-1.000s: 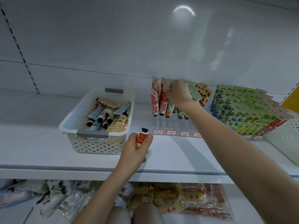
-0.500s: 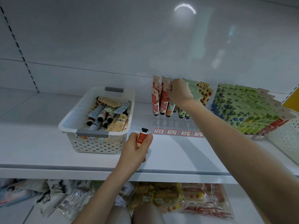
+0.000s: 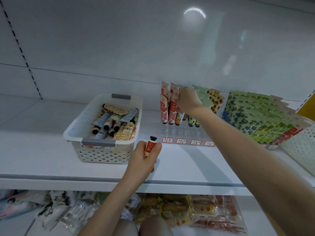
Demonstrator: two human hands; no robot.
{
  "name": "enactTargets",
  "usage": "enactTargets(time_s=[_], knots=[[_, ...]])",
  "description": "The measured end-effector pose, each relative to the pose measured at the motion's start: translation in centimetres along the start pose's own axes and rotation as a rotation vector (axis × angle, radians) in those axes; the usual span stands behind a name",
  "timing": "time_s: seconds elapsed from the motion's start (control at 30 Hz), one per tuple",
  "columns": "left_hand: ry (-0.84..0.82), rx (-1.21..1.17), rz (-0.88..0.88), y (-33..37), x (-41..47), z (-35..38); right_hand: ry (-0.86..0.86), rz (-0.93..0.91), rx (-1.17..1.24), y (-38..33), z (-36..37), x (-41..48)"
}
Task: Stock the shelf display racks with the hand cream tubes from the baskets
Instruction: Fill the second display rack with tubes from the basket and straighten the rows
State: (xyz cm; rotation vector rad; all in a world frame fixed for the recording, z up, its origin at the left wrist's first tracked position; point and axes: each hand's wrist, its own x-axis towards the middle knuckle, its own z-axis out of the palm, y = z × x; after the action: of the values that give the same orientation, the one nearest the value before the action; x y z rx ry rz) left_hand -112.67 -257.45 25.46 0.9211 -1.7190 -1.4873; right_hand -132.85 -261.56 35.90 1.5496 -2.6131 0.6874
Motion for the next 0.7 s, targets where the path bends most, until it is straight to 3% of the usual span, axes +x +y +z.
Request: enactTargets(time_s=[0.43, 0.7], knots=[[0.000, 0.002, 0.008, 0.3, -0.2, 0.0, -0.004, -0.018, 0.024, -0.4, -0.3, 0.0], [0.005, 0.012, 0.012, 0.3, -0.3, -0.1, -0.014, 0.080, 0.005, 0.4, -0.1, 0.0]])
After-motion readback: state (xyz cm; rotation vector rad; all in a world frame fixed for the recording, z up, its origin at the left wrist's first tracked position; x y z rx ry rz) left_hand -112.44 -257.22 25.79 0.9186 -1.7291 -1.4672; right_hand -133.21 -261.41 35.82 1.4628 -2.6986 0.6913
